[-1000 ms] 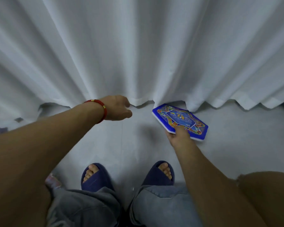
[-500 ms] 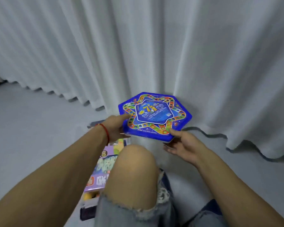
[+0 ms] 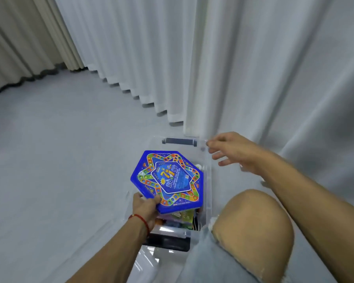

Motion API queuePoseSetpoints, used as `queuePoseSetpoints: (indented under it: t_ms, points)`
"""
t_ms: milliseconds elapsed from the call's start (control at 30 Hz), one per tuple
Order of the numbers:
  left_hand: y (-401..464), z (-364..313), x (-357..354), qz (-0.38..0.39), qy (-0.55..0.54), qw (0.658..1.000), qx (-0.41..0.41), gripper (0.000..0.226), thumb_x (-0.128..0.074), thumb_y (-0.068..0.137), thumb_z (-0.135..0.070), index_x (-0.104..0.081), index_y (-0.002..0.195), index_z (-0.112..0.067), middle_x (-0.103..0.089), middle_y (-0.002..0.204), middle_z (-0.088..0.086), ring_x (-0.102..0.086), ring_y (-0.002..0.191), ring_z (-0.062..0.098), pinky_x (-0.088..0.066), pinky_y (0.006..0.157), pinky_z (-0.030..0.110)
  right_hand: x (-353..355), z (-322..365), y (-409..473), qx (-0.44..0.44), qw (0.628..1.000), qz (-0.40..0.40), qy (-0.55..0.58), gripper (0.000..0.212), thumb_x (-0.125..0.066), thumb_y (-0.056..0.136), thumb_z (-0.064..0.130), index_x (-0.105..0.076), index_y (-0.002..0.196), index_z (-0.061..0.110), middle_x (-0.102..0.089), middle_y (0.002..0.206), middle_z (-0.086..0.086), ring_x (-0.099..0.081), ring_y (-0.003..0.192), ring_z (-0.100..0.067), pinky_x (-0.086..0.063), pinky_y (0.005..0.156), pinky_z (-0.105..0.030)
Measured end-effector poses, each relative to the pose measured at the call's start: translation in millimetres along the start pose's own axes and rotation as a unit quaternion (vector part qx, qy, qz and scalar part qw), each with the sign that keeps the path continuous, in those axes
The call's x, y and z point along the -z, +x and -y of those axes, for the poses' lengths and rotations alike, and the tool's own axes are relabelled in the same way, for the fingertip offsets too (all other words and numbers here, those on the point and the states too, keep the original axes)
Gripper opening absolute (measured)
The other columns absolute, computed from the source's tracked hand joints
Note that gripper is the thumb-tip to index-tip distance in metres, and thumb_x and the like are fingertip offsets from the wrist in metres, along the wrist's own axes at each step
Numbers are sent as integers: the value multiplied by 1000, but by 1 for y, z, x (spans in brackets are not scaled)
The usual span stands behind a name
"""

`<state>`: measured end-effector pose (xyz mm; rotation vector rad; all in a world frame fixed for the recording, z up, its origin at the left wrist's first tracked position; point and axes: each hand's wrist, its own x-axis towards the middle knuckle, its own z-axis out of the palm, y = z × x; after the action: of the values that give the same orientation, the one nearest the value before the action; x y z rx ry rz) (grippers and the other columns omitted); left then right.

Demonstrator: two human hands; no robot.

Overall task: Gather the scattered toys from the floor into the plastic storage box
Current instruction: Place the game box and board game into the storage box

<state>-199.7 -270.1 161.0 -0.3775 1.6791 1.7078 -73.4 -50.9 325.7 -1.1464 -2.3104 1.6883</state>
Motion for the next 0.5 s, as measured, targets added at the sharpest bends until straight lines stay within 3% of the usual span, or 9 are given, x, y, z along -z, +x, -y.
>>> queuePoseSetpoints:
  t_ms: [133, 300, 333, 400, 433, 500]
  points:
    - [17, 16, -11, -21, 116, 991, 59, 36, -72, 84, -2, -52, 114, -5, -68, 106, 18, -70, 86, 33, -60, 70, 54, -20, 27, -6, 43, 981, 43, -183, 23, -58, 94, 34, -65, 111, 20, -68, 108, -2, -66, 101, -22, -57, 87, -41]
    - [23, -10, -7, 35, 329, 938, 98, 36, -75, 82, -8, -54, 112, -7, -66, 112, 15, -67, 96, 33, -59, 80, 52, -57, 53, -9, 83, 914, 115, -380, 38, -55, 96, 43, -57, 127, 21, -64, 126, 3, -64, 104, -15, -55, 84, -31]
    - [21, -14, -6, 17, 364, 929, 61, 38, -76, 82, -14, -53, 112, -9, -65, 111, 13, -67, 95, 31, -59, 81, 48, -63, 54, -8, 87, 908, 119, -393, 39, -54, 97, 43, -55, 130, 21, -62, 128, 2, -63, 105, -16, -55, 81, -29]
    - [21, -15, -3, -61, 445, 889, -91, 53, -79, 79, -31, -48, 118, -12, -61, 114, 8, -65, 98, 24, -58, 82, 39, -70, 51, -4, 87, 898, 124, -414, 39, -54, 98, 41, -52, 131, 19, -61, 130, 0, -63, 107, -19, -57, 81, -29]
    - [25, -15, -1, -94, 492, 845, -188, 60, -78, 78, -36, -45, 123, -13, -57, 118, 7, -62, 104, 23, -56, 86, 38, -71, 49, -2, 81, 894, 127, -423, 38, -55, 98, 41, -53, 129, 19, -61, 129, -1, -63, 108, -20, -58, 82, -31]
    - [37, -20, 0, -99, 602, 720, -331, 69, -71, 83, -41, -36, 137, -15, -44, 139, 9, -46, 129, 25, -43, 105, 46, -71, 45, 1, 68, 890, 129, -431, 36, -56, 98, 41, -54, 125, 18, -64, 125, -1, -64, 105, -18, -59, 81, -30]
